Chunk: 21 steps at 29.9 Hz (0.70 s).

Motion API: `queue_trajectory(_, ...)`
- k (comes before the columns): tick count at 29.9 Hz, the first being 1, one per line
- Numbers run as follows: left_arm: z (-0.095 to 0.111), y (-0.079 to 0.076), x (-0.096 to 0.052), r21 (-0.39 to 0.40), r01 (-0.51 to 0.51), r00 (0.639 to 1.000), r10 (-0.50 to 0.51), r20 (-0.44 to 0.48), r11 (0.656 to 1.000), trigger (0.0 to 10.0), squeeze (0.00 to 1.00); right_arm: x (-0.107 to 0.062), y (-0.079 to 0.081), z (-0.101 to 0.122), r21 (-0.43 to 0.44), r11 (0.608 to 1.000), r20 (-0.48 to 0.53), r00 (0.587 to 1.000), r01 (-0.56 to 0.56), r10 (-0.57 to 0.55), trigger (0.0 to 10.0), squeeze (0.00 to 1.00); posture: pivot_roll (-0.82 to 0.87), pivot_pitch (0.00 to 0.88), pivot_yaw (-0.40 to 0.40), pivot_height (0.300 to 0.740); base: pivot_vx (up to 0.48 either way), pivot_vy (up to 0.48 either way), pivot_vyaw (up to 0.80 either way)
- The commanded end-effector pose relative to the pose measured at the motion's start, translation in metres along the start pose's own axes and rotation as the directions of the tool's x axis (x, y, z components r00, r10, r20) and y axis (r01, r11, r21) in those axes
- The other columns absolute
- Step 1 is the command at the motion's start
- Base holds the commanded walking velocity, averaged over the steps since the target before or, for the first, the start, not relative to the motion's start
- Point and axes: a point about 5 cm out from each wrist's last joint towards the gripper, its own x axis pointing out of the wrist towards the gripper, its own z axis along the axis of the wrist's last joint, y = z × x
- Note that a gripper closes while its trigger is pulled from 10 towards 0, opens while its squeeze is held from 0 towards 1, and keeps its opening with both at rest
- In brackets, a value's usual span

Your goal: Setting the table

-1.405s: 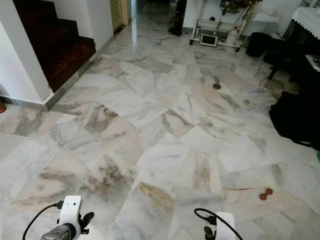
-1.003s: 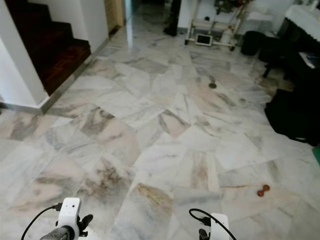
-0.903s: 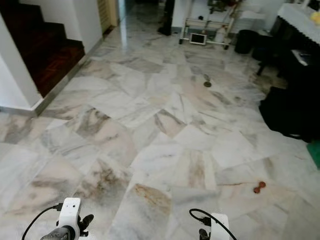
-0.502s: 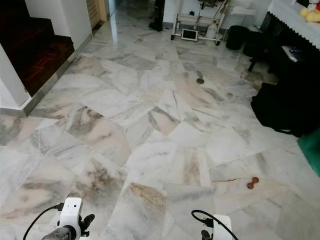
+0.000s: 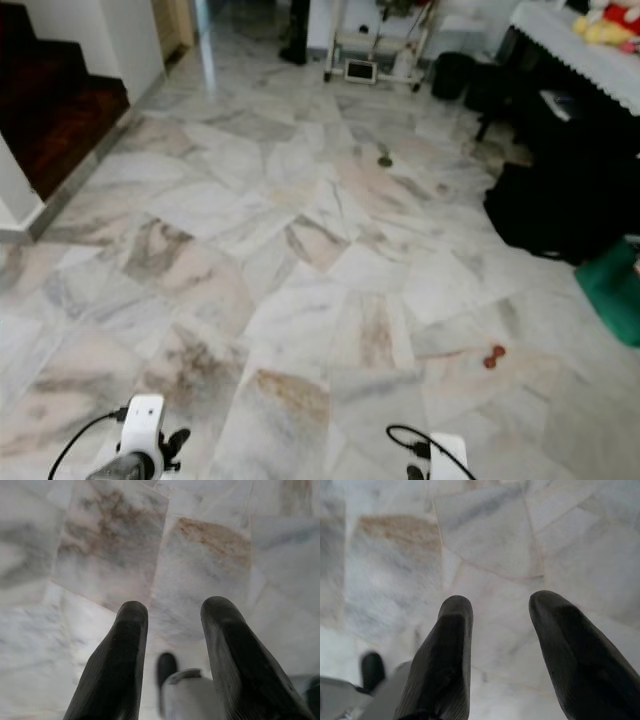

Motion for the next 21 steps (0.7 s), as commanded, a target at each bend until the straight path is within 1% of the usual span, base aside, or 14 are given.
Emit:
queue_trajectory(1, 0.0018, -0.0085, 0.0019, 0.002, 0.024, 1.000, -0.024, -0.007, 1.000, 10.0, 0.00, -0.0022, -0.0087, -0.0032, -0.007, 1.000, -0.006, 1.000, 0.020, -0.020, 10.0, 0.00, 0.16, 0.000, -0.073, 0.740, 0.000, 0.000, -0.63)
queue_trajectory(3, 0.0012, -0.0089, 0.0019, -0.009, 0.026, 1.000, -0.026, -0.011, 1.000, 10.0, 0.00, -0.0024, -0.0089, -0.0035, -0.009, 1.000, -0.007, 1.000, 0.019, -0.019, 10.0, 0.00, 0.16, 0.000, -0.071, 0.740, 0.000, 0.144, -0.64)
queue_trajectory(8, 0.0014, -0.0093, 0.0020, 0.006, 0.028, 1.000, -0.028, -0.010, 1.000, 10.0, 0.00, -0.0026, -0.0091, -0.0044, -0.007, 1.000, -0.009, 1.000, 0.018, -0.018, 10.0, 0.00, 0.16, 0.000, -0.069, 0.740, 0.000, 0.431, -0.64)
queue_trajectory(10, 0.0020, -0.0100, 0.0021, 0.027, 0.038, 0.999, -0.038, -0.008, 0.999, 10.0, 0.00, -0.0029, -0.0097, -0.0050, -0.006, 1.000, -0.010, 1.000, 0.019, -0.020, 10.0, 0.00, 0.16, 0.000, -0.069, 0.740, 0.000, 0.000, -0.64)
queue_trajectory(15, 0.0032, -0.0104, 0.0024, 0.034, 0.039, 0.999, -0.039, -0.006, 0.999, 10.0, 0.00, -0.0030, -0.0102, -0.0053, -0.003, 0.999, -0.009, 0.999, 0.032, -0.032, 10.0, 0.00, 0.16, 0.000, -0.067, 0.740, 0.000, 0.000, -0.64)
queue_trajectory(17, 0.0038, -0.0109, 0.0027, 0.049, 0.041, 0.999, -0.041, -0.009, 0.998, 10.0, 0.00, -0.0030, -0.0102, -0.0054, -0.002, 0.999, -0.008, 0.999, 0.034, -0.034, 10.0, 0.00, 0.16, 0.000, -0.067, 0.740, 0.000, 0.000, -0.64)
queue_trajectory(21, 0.0042, -0.0117, 0.0029, 0.048, 0.042, 0.999, -0.042, -0.009, 0.998, 10.0, 0.00, -0.0031, -0.0109, -0.0056, 0.007, 0.999, -0.009, 0.999, 0.044, -0.044, 10.0, 0.00, 0.16, 0.000, -0.066, 0.740, 0.000, 0.000, -0.64)
